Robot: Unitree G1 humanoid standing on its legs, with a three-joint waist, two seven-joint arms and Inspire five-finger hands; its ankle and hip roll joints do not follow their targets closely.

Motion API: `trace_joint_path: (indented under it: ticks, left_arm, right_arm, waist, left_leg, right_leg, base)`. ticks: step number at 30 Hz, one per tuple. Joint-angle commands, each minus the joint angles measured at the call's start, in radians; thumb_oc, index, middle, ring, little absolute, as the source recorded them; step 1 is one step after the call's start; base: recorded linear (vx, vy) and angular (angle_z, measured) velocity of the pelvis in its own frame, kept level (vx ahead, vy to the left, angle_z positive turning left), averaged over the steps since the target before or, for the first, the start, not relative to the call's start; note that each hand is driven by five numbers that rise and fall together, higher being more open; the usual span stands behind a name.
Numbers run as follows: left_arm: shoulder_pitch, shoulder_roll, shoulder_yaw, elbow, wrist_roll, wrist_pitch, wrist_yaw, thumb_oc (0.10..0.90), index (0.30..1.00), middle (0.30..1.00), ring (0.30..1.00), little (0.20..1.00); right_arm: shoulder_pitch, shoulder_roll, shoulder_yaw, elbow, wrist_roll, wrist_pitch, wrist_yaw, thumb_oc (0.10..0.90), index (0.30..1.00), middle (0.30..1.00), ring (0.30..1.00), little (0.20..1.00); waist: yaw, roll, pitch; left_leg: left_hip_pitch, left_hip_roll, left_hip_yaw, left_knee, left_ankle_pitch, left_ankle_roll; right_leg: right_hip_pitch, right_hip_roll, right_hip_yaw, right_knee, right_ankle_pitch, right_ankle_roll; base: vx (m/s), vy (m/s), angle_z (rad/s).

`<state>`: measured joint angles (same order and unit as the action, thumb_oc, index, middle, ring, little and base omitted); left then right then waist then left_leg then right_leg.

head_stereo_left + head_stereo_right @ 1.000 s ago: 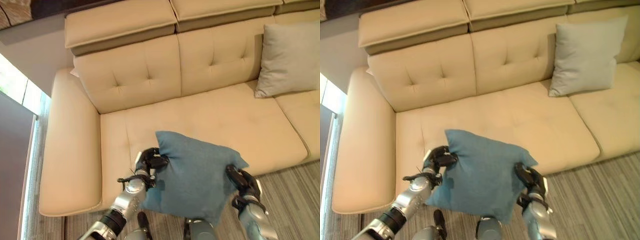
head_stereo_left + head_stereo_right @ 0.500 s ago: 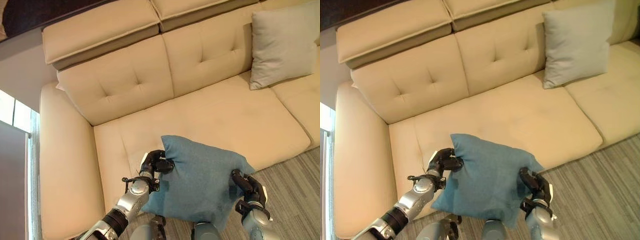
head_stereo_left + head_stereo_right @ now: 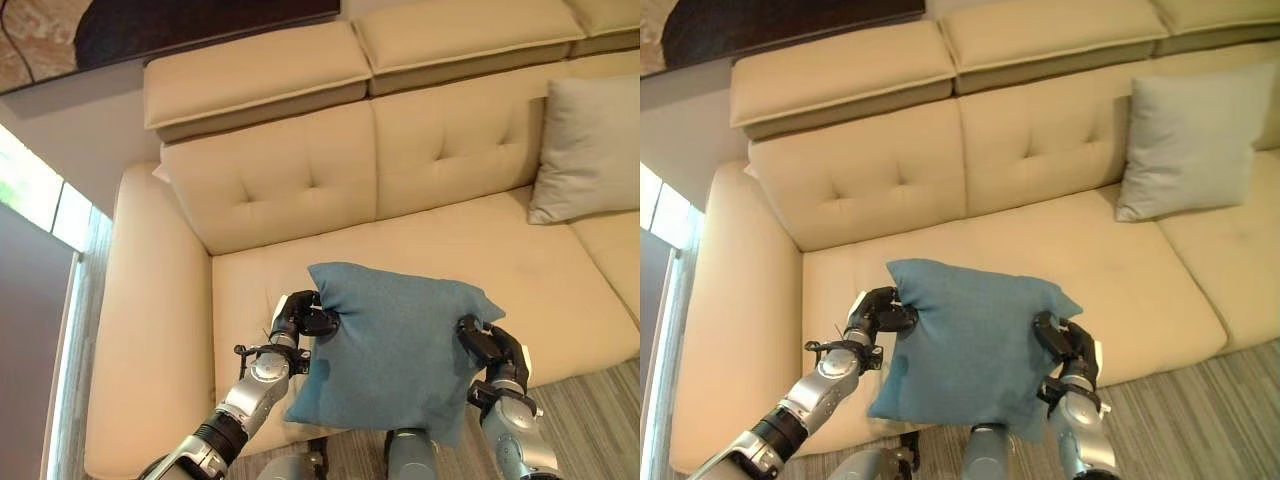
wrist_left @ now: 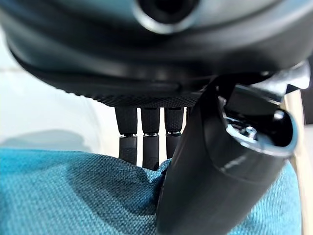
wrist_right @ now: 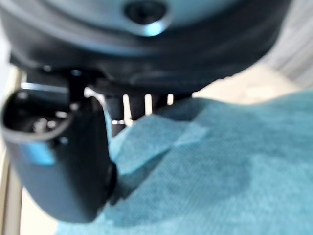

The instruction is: Pick up all the scattered cushions and arrange them neatly on the sofa.

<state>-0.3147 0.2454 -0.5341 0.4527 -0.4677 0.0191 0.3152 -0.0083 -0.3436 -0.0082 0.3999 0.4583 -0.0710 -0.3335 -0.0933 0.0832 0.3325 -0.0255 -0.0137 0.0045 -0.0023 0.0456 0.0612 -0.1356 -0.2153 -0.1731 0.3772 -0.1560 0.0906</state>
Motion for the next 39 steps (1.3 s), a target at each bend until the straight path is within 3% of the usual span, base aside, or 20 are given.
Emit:
trace_joint_path:
  ticks: [1, 3, 5, 10, 13, 16, 19, 20, 23, 24, 25, 27, 31, 35, 36, 37, 39]
  left_arm:
    - [-0.046, -0.037, -0.028, -0.158, 0.041, -0.085, -0.065, 0.400, 0.300, 0.300, 0.300, 0.300]
    - [-0.070, -0.051, -0.026, -0.154, 0.023, -0.094, -0.044, 0.400, 0.300, 0.300, 0.300, 0.300]
    - [-0.091, -0.059, -0.011, -0.161, -0.001, -0.101, -0.012, 0.400, 0.300, 0.300, 0.300, 0.300]
    - [-0.058, -0.057, -0.016, -0.194, -0.002, -0.093, -0.019, 0.400, 0.300, 0.300, 0.300, 0.300]
    - [-0.048, -0.051, -0.010, -0.212, 0.028, -0.079, -0.014, 0.400, 0.300, 0.300, 0.300, 0.300]
    - [-0.143, -0.061, -0.015, -0.197, 0.063, -0.094, 0.014, 0.400, 0.300, 0.300, 0.300, 0.300]
    - [-0.342, -0.024, -0.032, -0.159, 0.090, -0.121, 0.063, 0.400, 0.300, 0.300, 0.300, 0.300]
    - [-0.446, -0.019, -0.055, -0.142, 0.111, -0.128, 0.090, 0.400, 0.300, 0.300, 0.300, 0.300]
    - [-0.836, 0.048, -0.093, 0.071, 0.140, -0.158, 0.173, 0.400, 0.300, 0.300, 0.300, 0.300]
    - [-1.059, 0.089, -0.141, 0.187, 0.134, -0.163, 0.223, 0.400, 0.300, 0.300, 0.300, 0.300]
    - [-1.066, 0.090, -0.140, 0.191, 0.132, -0.166, 0.222, 0.400, 0.300, 0.300, 0.300, 0.300]
    - [-1.242, 0.133, -0.179, 0.232, 0.153, -0.174, 0.253, 0.400, 0.300, 0.300, 0.300, 0.300]
    - [-1.425, 0.158, -0.203, 0.288, 0.147, -0.191, 0.300, 0.400, 0.300, 0.300, 0.300, 0.300]
    - [-1.552, 0.219, -0.336, 0.447, 0.374, -0.115, 0.389, 0.400, 0.300, 0.300, 0.300, 0.300]
    - [-1.564, 0.209, -0.356, 0.497, 0.381, -0.108, 0.381, 0.488, 0.432, 0.432, 0.432, 0.432]
    - [-1.562, 0.205, -0.374, 0.548, 0.391, -0.102, 0.374, 0.800, 0.900, 0.900, 0.900, 0.900]
    - [-1.557, 0.209, -0.390, 0.601, 0.404, -0.102, 0.370, 0.800, 0.900, 0.900, 0.900, 0.900]
  right_arm:
    - [-0.006, 0.007, 0.038, -0.145, -0.116, -0.013, 0.018, 0.400, 0.300, 0.300, 0.300, 0.300]
    - [-0.063, -0.009, 0.048, -0.162, -0.142, -0.020, -0.022, 0.400, 0.300, 0.300, 0.300, 0.300]
    - [-0.095, -0.022, 0.060, -0.214, -0.150, -0.024, -0.032, 0.400, 0.300, 0.300, 0.300, 0.300]
    - [-0.095, -0.026, 0.085, -0.244, -0.165, -0.016, -0.012, 0.400, 0.300, 0.300, 0.300, 0.300]
    - [-0.104, -0.034, 0.085, -0.249, -0.179, -0.022, -0.021, 0.400, 0.300, 0.300, 0.300, 0.300]
    - [-0.203, -0.084, 0.087, -0.232, -0.202, -0.031, -0.070, 0.400, 0.300, 0.300, 0.300, 0.300]
    - [-0.493, -0.155, 0.203, -0.168, -0.273, -0.029, -0.156, 0.400, 0.300, 0.300, 0.300, 0.300]
    - [-0.607, -0.200, 0.220, -0.144, -0.301, -0.018, -0.180, 0.400, 0.300, 0.300, 0.300, 0.300]
    - [-1.015, -0.255, 0.362, -0.031, -0.305, -0.020, -0.235, 0.400, 0.300, 0.300, 0.300, 0.300]
    - [-1.240, -0.248, 0.436, 0.048, -0.312, -0.018, -0.297, 0.400, 0.300, 0.300, 0.300, 0.300]
    - [-1.250, -0.249, 0.439, 0.054, -0.311, -0.020, -0.297, 0.400, 0.300, 0.300, 0.300, 0.300]
    - [-1.441, -0.263, 0.499, 0.138, -0.315, -0.025, -0.349, 0.400, 0.300, 0.300, 0.300, 0.300]
    - [-1.639, -0.302, 0.615, 0.270, -0.312, -0.019, -0.399, 0.400, 0.300, 0.300, 0.300, 0.300]
    - [-1.731, -0.291, 0.711, 0.377, -0.304, -0.061, -0.428, 0.400, 0.300, 0.300, 0.300, 0.300]
    - [-1.739, -0.280, 0.724, 0.413, -0.288, -0.063, -0.426, 0.800, 0.900, 0.900, 0.900, 0.900]
    - [-1.741, -0.264, 0.753, 0.460, -0.272, -0.061, -0.408, 0.800, 0.900, 0.900, 0.900, 0.900]
    - [-1.755, -0.243, 0.781, 0.512, -0.251, -0.064, -0.384, 0.800, 0.900, 0.900, 0.900, 0.900]
  waist:
    - [0.006, -0.036, -0.103]
    - [0.025, -0.047, -0.107]
    - [0.034, -0.047, -0.098]
    - [0.054, -0.053, -0.100]
    - [0.070, -0.057, -0.089]
    - [0.057, -0.059, -0.037]
    - [0.033, -0.057, -0.013]
    - [0.026, -0.042, 0.003]
    - [0.019, -0.044, 0.037]
    - [0.005, -0.040, 0.033]
    - [0.005, -0.038, 0.034]
    - [0.005, -0.027, 0.028]
    - [0.013, -0.008, 0.008]
    - [0.011, -0.001, 0.004]
    - [0.012, 0.000, 0.002]
    - [0.010, -0.001, 0.002]
    - [0.008, -0.003, 0.002]
  left_leg:
    - [-0.066, -0.029, -0.036, 0.029, -0.062, -0.043]
    - [-0.105, -0.029, -0.052, 0.038, -0.056, -0.051]
    - [-0.154, -0.022, -0.086, 0.054, -0.040, -0.063]
    - [-0.177, 0.010, -0.130, 0.060, -0.015, -0.099]
    - [-0.193, 0.042, -0.159, 0.037, 0.034, -0.138]
    - [-0.266, 0.036, -0.153, 0.112, 0.037, -0.147]
    - [-0.245, 0.059, -0.141, 0.135, -0.050, -0.123]
    - [-0.263, 0.067, -0.136, 0.123, -0.020, -0.117]
    - [-0.350, 0.087, -0.107, 0.097, 0.020, -0.127]
    - [-0.374, 0.096, -0.077, 0.053, 0.041, -0.133]
    - [-0.381, 0.098, -0.076, 0.050, 0.047, -0.133]
    - [-0.405, 0.102, -0.054, -0.006, 0.083, -0.145]
    - [-0.456, 0.096, -0.039, -0.084, 0.122, -0.159]
    - [-0.507, 0.088, -0.034, -0.085, 0.128, -0.171]
    - [-0.524, 0.086, -0.036, -0.085, 0.136, -0.172]
    - [-0.527, 0.083, -0.036, -0.085, 0.133, -0.173]
    - [-0.538, 0.082, -0.037, -0.085, 0.141, -0.174]
  right_leg:
    - [0.055, -0.012, 0.079, -0.169, 0.069, 0.067]
    - [0.055, -0.011, 0.055, -0.187, 0.087, 0.073]
    - [0.040, 0.016, 0.076, -0.171, 0.073, 0.071]
    - [0.064, 0.078, 0.101, -0.186, 0.015, 0.021]
    - [0.080, 0.119, 0.061, -0.204, -0.021, -0.010]
    - [0.047, 0.110, 0.012, -0.176, -0.025, -0.019]
    - [-0.069, 0.117, 0.063, -0.136, -0.004, -0.017]
    - [-0.106, 0.129, 0.081, -0.127, 0.005, -0.014]
    - [-0.217, 0.135, 0.125, -0.117, 0.033, -0.003]
    - [-0.261, 0.135, 0.131, -0.142, 0.070, 0.007]
    - [-0.267, 0.137, 0.132, -0.147, 0.078, 0.007]
    - [-0.298, 0.137, 0.136, -0.199, 0.110, 0.015]
    - [-0.352, 0.132, 0.139, -0.274, 0.160, 0.026]
    - [-0.386, 0.122, 0.150, -0.335, 0.204, 0.040]
    - [-0.394, 0.121, 0.152, -0.352, 0.222, 0.041]
    - [-0.393, 0.120, 0.154, -0.363, 0.228, 0.042]
    - [-0.401, 0.120, 0.156, -0.377, 0.243, 0.044]
  base:
    - [0.03, -0.178, 0.85]
    - [-0.04, -0.230, 0.93]
    - [-0.13, -0.283, 0.56]
    - [-0.05, -0.255, 0.26]
    - [-0.10, -0.313, 0.20]
    - [-0.22, -0.144, 0.49]
    - [-0.21, 0.069, 0.09]
    - [-0.19, 0.162, -0.55]
    - [-0.18, 0.135, -0.58]
    - [-0.08, 0.087, -0.51]
    - [-0.04, 0.110, -0.42]
    - [-0.02, 0.070, -0.26]
    - [-0.02, 0.047, -0.14]
    - [-0.01, 0.051, 0.03]
    - [-0.01, 0.036, -0.03]
    - [-0.01, 0.021, -0.06]
    - [0.00, 0.002, 0.07]
